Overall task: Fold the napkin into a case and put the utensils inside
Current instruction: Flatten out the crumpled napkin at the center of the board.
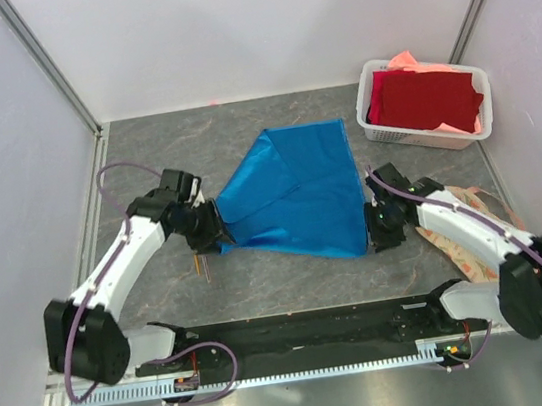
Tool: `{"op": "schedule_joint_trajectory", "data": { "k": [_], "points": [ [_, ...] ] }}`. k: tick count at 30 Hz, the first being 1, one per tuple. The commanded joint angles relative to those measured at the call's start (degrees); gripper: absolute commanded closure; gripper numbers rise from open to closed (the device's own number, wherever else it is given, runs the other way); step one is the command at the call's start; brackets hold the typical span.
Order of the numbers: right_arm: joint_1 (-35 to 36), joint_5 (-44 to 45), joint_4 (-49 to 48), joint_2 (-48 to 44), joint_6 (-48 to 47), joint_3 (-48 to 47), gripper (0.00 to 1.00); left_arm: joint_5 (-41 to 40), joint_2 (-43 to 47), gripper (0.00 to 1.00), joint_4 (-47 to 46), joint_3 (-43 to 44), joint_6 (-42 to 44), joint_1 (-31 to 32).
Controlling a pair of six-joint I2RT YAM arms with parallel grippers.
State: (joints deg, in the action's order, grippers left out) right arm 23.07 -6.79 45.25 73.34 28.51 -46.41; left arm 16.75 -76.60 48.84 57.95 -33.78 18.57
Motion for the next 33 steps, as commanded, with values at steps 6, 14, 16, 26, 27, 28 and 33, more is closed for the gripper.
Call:
{"op": "schedule_joint_trajectory", "data": {
  "k": [6, 14, 16, 26, 27, 28, 33],
  "points": [
    [-0.4, 3.0, 8.2, -6.0, 0.3, -4.5, 0.29, -4.3, 9.8, 0.27, 11.7, 3.2, -3.7, -0.5],
    [-0.7, 4.0, -0.8, 11.4, 0.0, -15.9, 0.27, 0.7, -2.3, 0.51, 2.4, 9.3, -2.7, -0.6],
    [-0.7, 2.8, -3.1, 17.1, 0.1, -18.3, 0.31, 4.3, -10.0, 0.53, -1.5, 11.6, -2.9, 0.6],
    [-1.4, 8.7, -7.4, 34.8, -2.9, -28.9, 0.37, 1.2, -39.2, 0.59, -3.9, 29.5, -2.0, 6.5],
    [-1.7, 9.2, -7.9, 35.3, -3.0, -28.9, 0.37, 1.4, -40.8, 0.59, -4.0, 31.4, -2.1, 6.2],
    [-1.8, 9.7, -8.9, 35.6, -3.1, -29.0, 0.37, 1.7, -42.0, 0.59, -4.0, 32.5, -2.2, 6.2],
    [-4.1, 10.4, -10.7, 40.7, -3.7, -32.7, 0.38, 5.7, -50.5, 0.59, -3.4, 40.4, -3.0, 6.0]
  ]
}}
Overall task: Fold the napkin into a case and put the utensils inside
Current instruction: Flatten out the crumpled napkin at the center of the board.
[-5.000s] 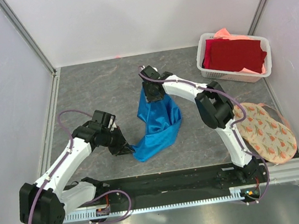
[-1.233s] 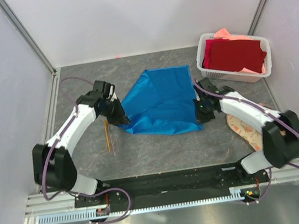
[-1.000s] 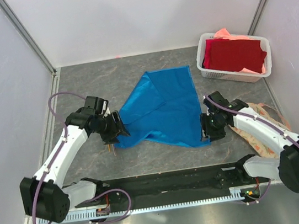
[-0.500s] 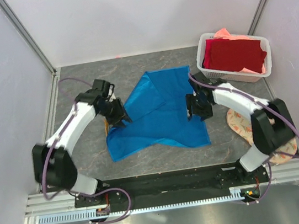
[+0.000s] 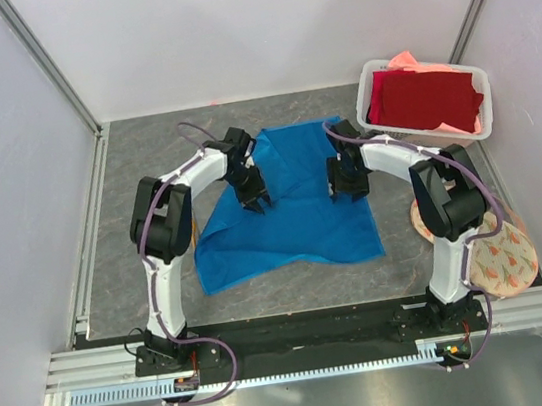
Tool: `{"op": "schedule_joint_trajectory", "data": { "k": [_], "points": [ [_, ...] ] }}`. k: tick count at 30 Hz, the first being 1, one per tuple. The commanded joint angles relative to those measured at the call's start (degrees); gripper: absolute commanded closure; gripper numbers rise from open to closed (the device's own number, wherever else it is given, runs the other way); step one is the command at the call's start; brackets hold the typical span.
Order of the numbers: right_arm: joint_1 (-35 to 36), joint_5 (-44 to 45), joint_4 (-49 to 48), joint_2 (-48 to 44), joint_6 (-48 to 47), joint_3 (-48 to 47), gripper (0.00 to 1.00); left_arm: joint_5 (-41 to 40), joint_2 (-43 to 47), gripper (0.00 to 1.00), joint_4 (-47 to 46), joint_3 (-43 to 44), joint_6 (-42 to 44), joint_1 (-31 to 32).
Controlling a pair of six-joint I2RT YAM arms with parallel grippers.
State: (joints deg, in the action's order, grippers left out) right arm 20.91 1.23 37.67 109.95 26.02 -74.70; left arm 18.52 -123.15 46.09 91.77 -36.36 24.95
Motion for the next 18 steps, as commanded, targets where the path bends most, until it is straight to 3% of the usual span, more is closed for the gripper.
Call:
{"op": "schedule_joint_trajectory", "data": {
  "k": [1, 5, 7, 11, 15, 18],
  "points": [
    [-2.3, 2.4, -3.0, 5.2, -1.4, -5.4, 0.38, 4.5, -5.0, 0.59, -0.6, 7.4, -0.7, -0.3],
    [-3.7, 4.2, -0.6, 10.7, -3.4, -14.2, 0.38, 7.6, -8.9, 0.59, 0.2, 11.1, -2.1, -0.2],
    [-3.8, 6.0, 3.5, 11.4, -4.0, -17.7, 0.36, 5.3, -8.3, 0.58, 1.7, 13.8, -1.4, 0.0],
    [-3.7, 8.7, 8.6, 6.4, -4.1, -20.8, 0.29, 0.5, -1.8, 0.46, 4.6, 15.4, 1.5, 0.1],
    [-4.4, 12.1, 13.1, -0.7, -2.3, -16.2, 0.15, -2.6, 8.1, 0.41, 6.9, 8.3, 3.1, 0.4],
    [-6.8, 9.8, 13.7, -7.3, 1.1, -8.1, 0.14, -5.3, 18.3, 0.41, 7.1, -1.6, 0.9, 0.5]
  ]
}}
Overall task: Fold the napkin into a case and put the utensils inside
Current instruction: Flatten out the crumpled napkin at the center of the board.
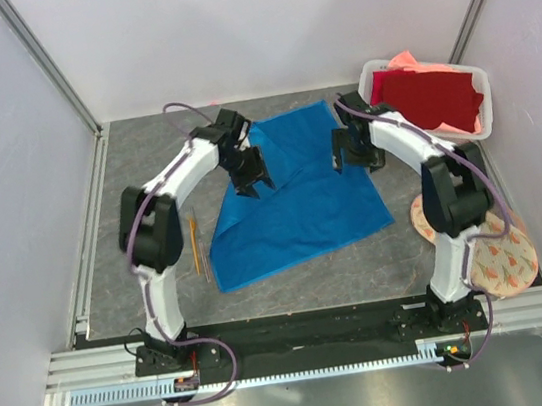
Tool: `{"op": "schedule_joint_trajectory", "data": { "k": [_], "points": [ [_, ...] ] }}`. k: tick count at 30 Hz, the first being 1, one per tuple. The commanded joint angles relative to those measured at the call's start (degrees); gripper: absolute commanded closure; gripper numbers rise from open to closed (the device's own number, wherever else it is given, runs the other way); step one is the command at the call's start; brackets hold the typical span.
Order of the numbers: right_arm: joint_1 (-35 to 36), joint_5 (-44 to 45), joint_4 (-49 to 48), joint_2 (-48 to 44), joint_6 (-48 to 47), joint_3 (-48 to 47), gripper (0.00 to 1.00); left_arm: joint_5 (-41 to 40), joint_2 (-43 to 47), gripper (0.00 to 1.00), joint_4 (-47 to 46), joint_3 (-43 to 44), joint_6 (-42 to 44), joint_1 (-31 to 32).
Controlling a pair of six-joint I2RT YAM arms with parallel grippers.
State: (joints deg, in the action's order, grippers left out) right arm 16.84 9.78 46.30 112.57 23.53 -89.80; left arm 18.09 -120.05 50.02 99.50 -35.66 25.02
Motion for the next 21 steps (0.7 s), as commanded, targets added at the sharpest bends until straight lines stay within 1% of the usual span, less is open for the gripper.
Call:
{"op": "schedule_joint_trajectory", "data": {
  "k": [1, 2, 3, 4, 5, 6, 8, 9, 11, 13, 16, 18, 21],
  "points": [
    [-3.4, 0.8, 4.9, -11.5, 5.5, 9.1, 0.15, -5.4, 17.5, 0.41, 3.2, -12.0, -0.6, 0.6],
    [-4.0, 0.7, 4.3, -14.2, 6.3, 12.9, 0.16, -6.0, 22.7, 0.41, 3.2, -14.7, -1.7, 0.6],
    [-5.1, 0.3, 3.9, -15.4, 6.9, 14.7, 0.19, -6.7, 24.9, 0.41, 3.3, -19.8, -4.1, 0.6],
    [-5.8, 0.3, 3.3, -16.4, 7.5, 16.4, 0.21, -6.8, 27.5, 0.41, 3.4, -22.3, -5.5, 0.6],
    [-7.2, 0.1, 3.4, -17.8, 9.0, 19.4, 0.24, -7.1, 31.4, 0.41, 3.7, -26.9, -8.1, 0.6],
    [-8.0, -1.0, 3.3, -18.4, 9.5, 20.7, 0.29, -7.5, 33.5, 0.41, 4.6, -28.9, -9.4, 0.6],
    [-9.6, -1.9, 2.7, -19.8, 11.3, 24.7, 0.33, -8.1, 36.7, 0.41, 5.3, -34.3, -12.6, 0.7],
    [-11.3, -3.1, 2.1, -20.3, 11.7, 26.0, 0.36, -8.9, 40.0, 0.4, 5.7, -35.9, -13.5, 0.7],
    [-13.3, -5.3, -0.9, -21.6, 12.5, 29.8, 0.38, -9.8, 42.7, 0.4, 5.8, -39.6, -16.0, 0.6],
    [-13.9, -7.5, -3.7, -22.0, 12.7, 32.3, 0.39, -10.9, 45.6, 0.39, 5.8, -41.7, -18.1, 0.6],
    [-14.5, -8.0, -5.1, -20.9, 12.1, 33.5, 0.4, -10.1, 47.3, 0.39, 5.9, -43.5, -19.8, 0.4],
    [-14.4, -8.2, -5.4, -20.6, 12.2, 34.6, 0.43, -10.1, 48.0, 0.38, 6.2, -44.8, -21.5, 0.4],
    [-14.4, -8.7, -7.2, -21.2, 13.4, 36.7, 0.45, -10.4, 50.1, 0.38, 6.7, -46.7, -24.2, 0.4]
  ]
}}
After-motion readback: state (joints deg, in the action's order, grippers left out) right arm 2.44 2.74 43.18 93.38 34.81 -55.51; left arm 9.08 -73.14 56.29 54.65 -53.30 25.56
